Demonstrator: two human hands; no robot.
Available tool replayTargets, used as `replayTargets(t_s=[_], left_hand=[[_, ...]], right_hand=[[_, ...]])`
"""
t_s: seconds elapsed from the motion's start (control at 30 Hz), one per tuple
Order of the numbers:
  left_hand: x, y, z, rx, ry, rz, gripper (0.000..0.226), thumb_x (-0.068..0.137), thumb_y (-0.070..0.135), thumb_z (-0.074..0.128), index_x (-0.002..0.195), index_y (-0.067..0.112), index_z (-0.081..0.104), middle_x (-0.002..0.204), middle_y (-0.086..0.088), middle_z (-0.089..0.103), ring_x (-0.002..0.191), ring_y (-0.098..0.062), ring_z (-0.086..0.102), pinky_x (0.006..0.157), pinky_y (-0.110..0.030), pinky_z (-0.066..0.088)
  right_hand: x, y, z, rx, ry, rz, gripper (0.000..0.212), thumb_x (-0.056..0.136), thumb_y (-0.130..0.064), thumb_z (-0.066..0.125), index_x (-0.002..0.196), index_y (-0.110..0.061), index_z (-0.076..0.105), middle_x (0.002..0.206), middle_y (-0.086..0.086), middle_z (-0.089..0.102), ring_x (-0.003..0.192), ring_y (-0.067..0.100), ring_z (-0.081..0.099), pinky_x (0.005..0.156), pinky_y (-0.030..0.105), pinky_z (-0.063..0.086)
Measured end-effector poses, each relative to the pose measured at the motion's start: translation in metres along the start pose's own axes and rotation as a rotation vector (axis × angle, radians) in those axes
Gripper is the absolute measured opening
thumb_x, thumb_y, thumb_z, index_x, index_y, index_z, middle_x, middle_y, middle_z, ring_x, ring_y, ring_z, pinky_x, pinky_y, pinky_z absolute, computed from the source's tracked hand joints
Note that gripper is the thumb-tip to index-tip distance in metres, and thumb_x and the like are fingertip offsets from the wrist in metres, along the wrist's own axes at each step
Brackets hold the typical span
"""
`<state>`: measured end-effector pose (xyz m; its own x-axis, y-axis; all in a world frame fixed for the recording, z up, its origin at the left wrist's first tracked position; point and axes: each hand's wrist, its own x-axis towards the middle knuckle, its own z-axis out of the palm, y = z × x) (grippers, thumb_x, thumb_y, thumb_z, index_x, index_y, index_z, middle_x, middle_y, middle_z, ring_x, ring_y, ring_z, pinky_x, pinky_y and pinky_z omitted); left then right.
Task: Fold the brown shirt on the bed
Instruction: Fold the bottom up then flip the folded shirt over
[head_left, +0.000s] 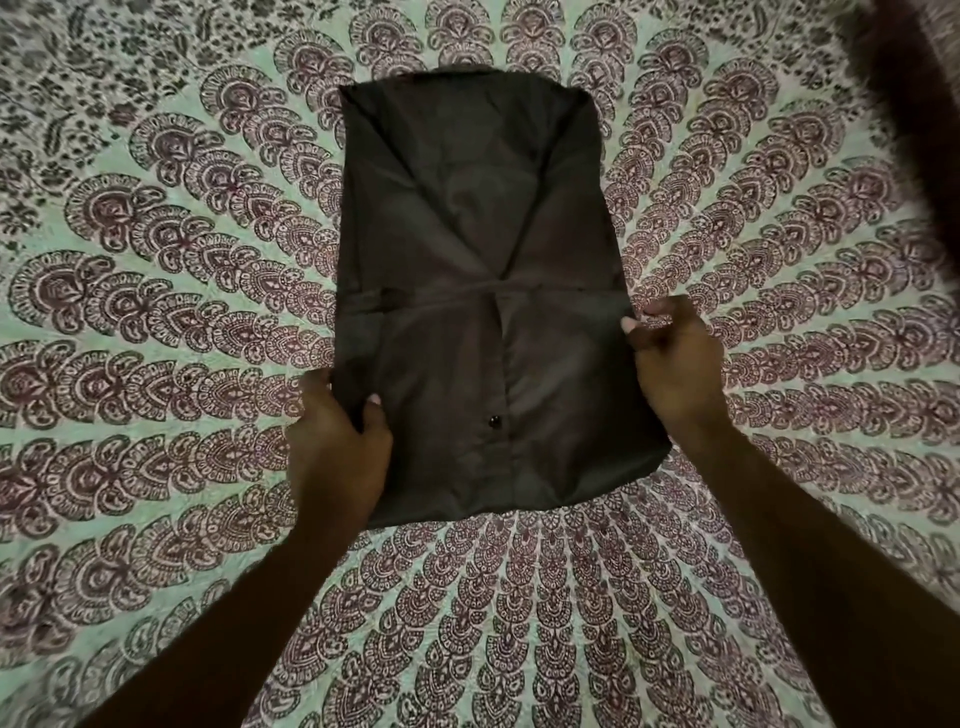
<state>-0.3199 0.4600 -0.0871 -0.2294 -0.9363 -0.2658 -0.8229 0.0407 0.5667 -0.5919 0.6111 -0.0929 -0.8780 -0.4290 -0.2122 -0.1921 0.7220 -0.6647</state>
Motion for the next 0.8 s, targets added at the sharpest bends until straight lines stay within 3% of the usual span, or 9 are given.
replayTargets(t_s=[0.07, 0.13, 0.23, 0.33, 0.43, 0.5, 0.63, 0.7, 0.8], left_hand=[[-0.015, 0.0, 0.001, 0.231, 0.111, 0.15, 0.067, 0.091, 0.037, 0.068, 0.143, 0.007, 0.039, 0.143, -0.023, 0.047, 0.126, -0.046, 0.051, 0.096, -0.056, 0.046], [-0.022, 0.0, 0.003, 0.364, 0.097, 0.381, 0.072, 0.092, 0.045, 0.064, 0.151, 0.014, 0.038, 0.16, -0.015, 0.033, 0.142, -0.04, 0.038, 0.109, -0.059, 0.035], [-0.023, -0.005, 0.015, 0.507, -0.107, 0.654, 0.069, 0.099, 0.056, 0.049, 0.159, 0.027, 0.032, 0.171, 0.0, 0.017, 0.155, -0.029, 0.023, 0.119, -0.057, 0.026], [-0.016, -0.015, 0.031, 0.572, -0.201, 0.635, 0.07, 0.099, 0.065, 0.033, 0.162, 0.034, 0.022, 0.174, 0.004, 0.004, 0.159, -0.027, 0.012, 0.122, -0.058, 0.022], [-0.009, -0.022, 0.042, 0.594, -0.209, 0.632, 0.074, 0.099, 0.068, 0.028, 0.164, 0.037, 0.011, 0.174, 0.007, -0.005, 0.16, -0.026, 0.004, 0.123, -0.058, 0.019], [-0.007, -0.024, 0.045, 0.604, -0.196, 0.629, 0.075, 0.098, 0.069, 0.027, 0.164, 0.038, 0.007, 0.173, 0.007, -0.007, 0.16, -0.026, 0.003, 0.123, -0.059, 0.018], [-0.007, -0.021, 0.047, 0.622, -0.203, 0.609, 0.076, 0.098, 0.07, 0.027, 0.164, 0.039, 0.006, 0.173, 0.007, -0.009, 0.16, -0.026, 0.002, 0.123, -0.06, 0.019], [-0.005, -0.02, 0.048, 0.626, -0.214, 0.59, 0.076, 0.097, 0.071, 0.026, 0.163, 0.04, 0.004, 0.173, 0.008, -0.011, 0.16, -0.026, 0.002, 0.122, -0.062, 0.019], [-0.004, -0.021, 0.049, 0.634, -0.235, 0.579, 0.077, 0.097, 0.072, 0.026, 0.163, 0.041, 0.002, 0.173, 0.009, -0.013, 0.16, -0.027, 0.001, 0.121, -0.063, 0.018]], right_hand=[[-0.03, -0.011, -0.006, -0.316, 0.105, -0.207, 0.037, 0.104, -0.036, 0.057, 0.131, -0.011, 0.055, 0.116, 0.017, 0.065, 0.115, 0.037, 0.059, 0.095, 0.041, 0.048], [-0.066, -0.017, -0.003, -0.49, 0.148, -0.405, 0.041, 0.103, -0.039, 0.054, 0.133, -0.011, 0.056, 0.138, 0.02, 0.054, 0.131, 0.039, 0.048, 0.106, 0.057, 0.042], [-0.116, -0.009, 0.017, -0.565, -0.102, -0.653, 0.048, 0.104, -0.046, 0.047, 0.142, -0.018, 0.055, 0.159, 0.012, 0.042, 0.148, 0.032, 0.035, 0.113, 0.058, 0.034], [-0.127, 0.016, 0.034, -0.704, -0.402, -0.714, 0.061, 0.104, -0.063, 0.032, 0.16, -0.04, 0.031, 0.175, 0.001, 0.012, 0.161, 0.026, 0.009, 0.118, 0.066, 0.024], [-0.102, 0.033, 0.026, -0.751, -0.396, -0.579, 0.065, 0.1, -0.076, 0.025, 0.16, -0.053, 0.016, 0.175, -0.005, -0.003, 0.161, 0.031, -0.001, 0.119, 0.072, 0.014], [-0.086, 0.038, 0.011, -0.695, -0.304, -0.46, 0.067, 0.1, -0.074, 0.024, 0.161, -0.047, 0.021, 0.176, 0.0, 0.0, 0.161, 0.032, 0.006, 0.119, 0.07, 0.016], [-0.08, 0.052, -0.024, -0.304, -0.06, -0.261, 0.067, 0.101, -0.069, 0.031, 0.153, -0.029, 0.038, 0.16, 0.0, 0.032, 0.147, 0.025, 0.033, 0.114, 0.065, 0.03], [-0.087, 0.056, -0.031, -0.388, -0.099, -0.307, 0.07, 0.099, -0.07, 0.034, 0.156, -0.029, 0.036, 0.165, 0.0, 0.029, 0.15, 0.026, 0.029, 0.115, 0.066, 0.028], [-0.099, 0.067, -0.028, -0.664, -0.38, -0.643, 0.067, 0.101, -0.072, 0.028, 0.162, -0.046, 0.02, 0.176, -0.001, 0.004, 0.161, 0.029, 0.007, 0.118, 0.064, 0.019]])
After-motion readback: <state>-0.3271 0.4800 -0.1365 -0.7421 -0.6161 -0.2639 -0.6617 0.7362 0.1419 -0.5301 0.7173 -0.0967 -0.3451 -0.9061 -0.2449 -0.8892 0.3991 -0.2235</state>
